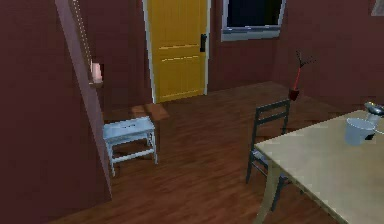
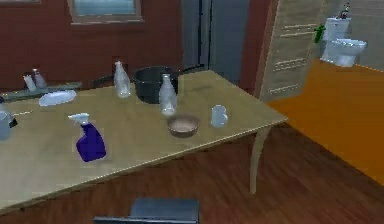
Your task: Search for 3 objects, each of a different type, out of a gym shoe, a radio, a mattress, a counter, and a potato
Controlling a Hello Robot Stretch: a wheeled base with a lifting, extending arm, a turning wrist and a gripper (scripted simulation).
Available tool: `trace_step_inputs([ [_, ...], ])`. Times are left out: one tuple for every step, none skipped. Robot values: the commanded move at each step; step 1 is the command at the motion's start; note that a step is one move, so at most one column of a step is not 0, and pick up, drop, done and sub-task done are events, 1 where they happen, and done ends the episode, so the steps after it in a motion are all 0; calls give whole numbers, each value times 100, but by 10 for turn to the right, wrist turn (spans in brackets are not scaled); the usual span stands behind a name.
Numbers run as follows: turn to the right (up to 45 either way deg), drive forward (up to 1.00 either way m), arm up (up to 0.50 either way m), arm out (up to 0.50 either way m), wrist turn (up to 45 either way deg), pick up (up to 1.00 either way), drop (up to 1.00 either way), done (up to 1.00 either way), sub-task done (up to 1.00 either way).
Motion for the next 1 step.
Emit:
trace_step_inputs([
  [0,5,0,0,0,0,0,0,0],
])
